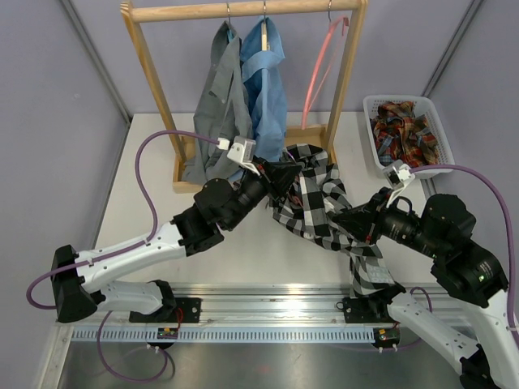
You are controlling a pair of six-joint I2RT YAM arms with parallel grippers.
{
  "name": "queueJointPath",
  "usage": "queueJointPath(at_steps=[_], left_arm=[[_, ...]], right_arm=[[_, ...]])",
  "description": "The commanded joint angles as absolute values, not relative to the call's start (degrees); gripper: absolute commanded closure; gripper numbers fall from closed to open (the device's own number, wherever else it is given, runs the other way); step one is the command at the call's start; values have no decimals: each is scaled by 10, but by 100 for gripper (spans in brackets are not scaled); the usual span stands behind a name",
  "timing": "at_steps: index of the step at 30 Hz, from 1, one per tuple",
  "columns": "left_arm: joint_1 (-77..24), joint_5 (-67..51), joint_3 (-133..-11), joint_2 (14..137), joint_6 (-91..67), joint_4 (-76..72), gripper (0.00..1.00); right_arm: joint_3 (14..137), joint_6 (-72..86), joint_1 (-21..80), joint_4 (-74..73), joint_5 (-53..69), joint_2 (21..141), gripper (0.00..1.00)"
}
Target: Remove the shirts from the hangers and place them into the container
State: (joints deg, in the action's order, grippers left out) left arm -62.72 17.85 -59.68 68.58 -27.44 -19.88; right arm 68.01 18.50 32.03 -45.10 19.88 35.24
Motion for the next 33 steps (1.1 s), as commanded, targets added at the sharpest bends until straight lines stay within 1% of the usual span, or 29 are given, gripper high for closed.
queueJointPath(at_steps=[1,5,6,7,8,10,12,14,17,21,25,33], left_arm=[[-635,172,-631,673,-280,-247,89],[-635,171,-632,671,-279,-244,91],[-635,170,-632,671,-279,-243,92],[-635,167,-633,670,-276,-243,92],[-635,163,-635,668,-275,-240,93],[-635,156,-645,666,-269,-222,96],[-635,155,-652,664,-260,-207,97],[-637,157,-662,657,-253,-180,98],[-642,170,-677,647,-228,-139,99],[-645,199,-710,628,-180,-76,100],[-644,219,-742,618,-140,-46,100],[-645,241,-816,663,-103,-11,100]], right_arm=[[679,188,323,-402,216,353,100],[676,187,323,-406,217,355,100],[678,186,323,-409,215,355,86],[679,185,323,-411,214,358,70],[682,182,323,-416,214,357,43],[690,175,323,-426,211,354,34],[707,168,323,-431,211,348,21],[727,160,323,-445,209,345,19],[744,150,323,-468,209,350,20],[741,142,323,-488,214,351,21],[730,140,323,-490,235,358,22],[731,129,323,-511,292,355,25]])
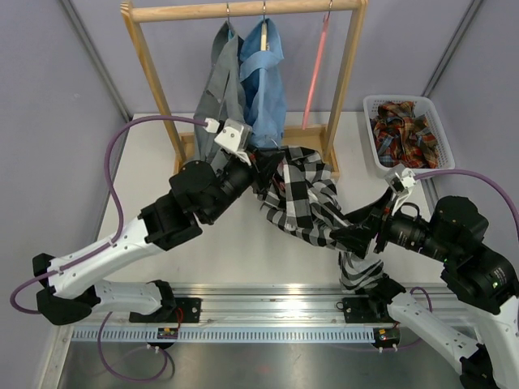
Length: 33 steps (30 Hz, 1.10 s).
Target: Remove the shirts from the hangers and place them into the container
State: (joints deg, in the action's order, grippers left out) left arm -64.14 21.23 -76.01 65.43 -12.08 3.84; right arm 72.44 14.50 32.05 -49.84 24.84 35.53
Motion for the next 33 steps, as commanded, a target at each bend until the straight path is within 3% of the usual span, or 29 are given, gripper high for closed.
queueJointPath(at_steps=[1,13,16,19,20,22,23,29,31,33], left_arm=[[-644,244,-823,671,-103,-4,100],[-644,305,-965,738,-4,25,100],[-645,323,-979,727,27,18,100],[-645,334,-996,721,47,25,100],[-645,335,-1001,717,50,27,100],[-644,334,-1002,713,51,28,100],[-645,335,-1001,708,54,28,100],[-645,347,-1015,693,83,32,100],[-644,351,-1022,688,92,33,100],[-645,355,-1028,681,104,37,100]], right_arm=[[734,126,323,-520,307,352,25],[731,111,323,-575,272,335,31],[732,108,323,-578,266,334,37],[731,103,323,-584,260,337,57],[730,104,323,-584,259,338,73],[728,104,323,-583,257,339,84],[726,103,323,-583,257,338,86],[726,107,323,-584,250,337,67],[729,106,323,-587,248,337,69],[731,105,323,-589,241,335,79]])
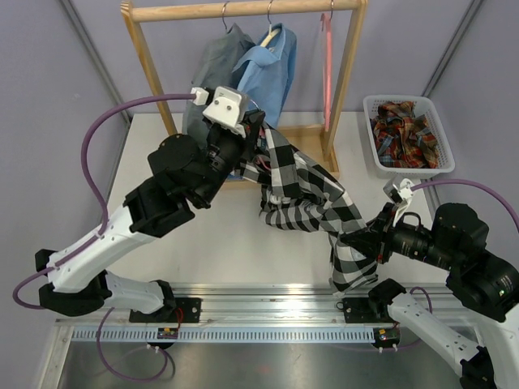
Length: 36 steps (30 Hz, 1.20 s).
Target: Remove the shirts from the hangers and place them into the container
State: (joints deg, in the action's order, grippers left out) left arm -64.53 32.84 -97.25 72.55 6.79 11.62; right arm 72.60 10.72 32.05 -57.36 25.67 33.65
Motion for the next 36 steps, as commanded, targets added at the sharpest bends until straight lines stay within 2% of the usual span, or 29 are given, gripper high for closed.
queueJointPath(at_steps=[1,6,11,18,23,27,30,34,36], left_arm=[[-644,359,-1028,679,107,38,100],[-644,373,-1030,646,123,61,100],[-644,380,-1041,610,101,121,100],[-644,382,-1043,555,39,256,100],[-644,376,-1022,505,8,279,100],[-644,373,-999,467,3,272,100],[-644,371,-981,440,-15,271,100],[-645,360,-957,418,-31,266,100],[-645,352,-928,405,-45,251,100]], right_arm=[[733,105,323,-591,236,335,88],[734,107,323,-594,196,324,100],[738,118,323,-590,134,314,100],[738,158,323,-555,-59,274,100],[725,179,323,-553,-153,273,100],[715,223,323,-589,-290,298,100],[713,250,323,-608,-349,308,100],[698,256,323,-606,-322,337,100],[686,251,323,-587,-261,357,100]])
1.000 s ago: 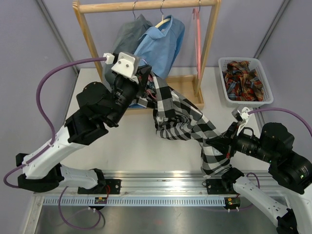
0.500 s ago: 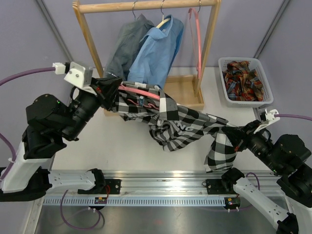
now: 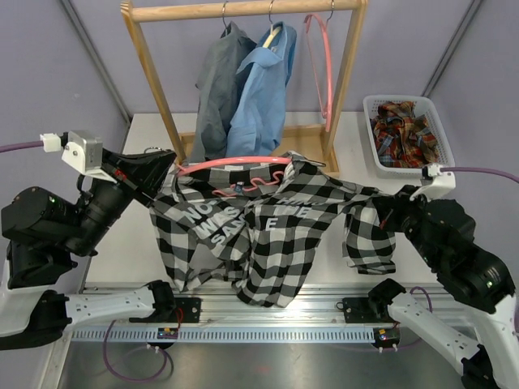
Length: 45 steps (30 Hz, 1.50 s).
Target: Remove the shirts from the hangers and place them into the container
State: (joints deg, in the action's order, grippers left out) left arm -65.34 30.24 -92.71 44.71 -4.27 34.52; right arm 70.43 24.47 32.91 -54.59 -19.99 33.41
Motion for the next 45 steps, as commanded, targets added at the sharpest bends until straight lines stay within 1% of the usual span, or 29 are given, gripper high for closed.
queueJointPath(at_steps=[1,2,4,5,8,9,12,18,23,27,30,35,39,43,45], left_arm=[[-645,341,-914,399,-57,244,100],[-644,334,-882,387,-58,216,100],[-644,330,-860,377,-64,201,100],[-644,331,-850,366,-64,192,100],[-644,334,-853,349,-63,192,100],[-645,333,-859,340,-63,193,100],[-645,332,-876,331,-62,206,100],[-644,323,-867,307,-66,192,100],[-643,325,-866,287,-64,188,100],[-642,319,-852,272,-64,171,100],[-643,321,-846,276,-67,173,100],[-642,316,-830,264,-65,147,100],[-640,319,-840,263,-64,155,100],[-639,318,-839,263,-67,161,100],[-639,317,-838,263,-69,160,100]], right_arm=[[666,249,323,-575,-235,362,100],[654,245,323,-561,-191,366,100],[627,250,323,-538,-188,381,100],[621,252,323,-537,-198,386,100],[627,302,323,-572,-322,397,100],[630,308,323,-586,-336,397,100],[642,317,323,-589,-352,399,100],[635,347,323,-606,-370,438,100],[635,362,323,-616,-402,438,100],[629,361,323,-613,-382,448,100],[615,339,323,-580,-332,449,100],[613,345,323,-588,-335,477,100],[622,392,323,-622,-400,474,100],[631,468,323,-656,-476,417,100],[637,480,323,-658,-490,394,100]])
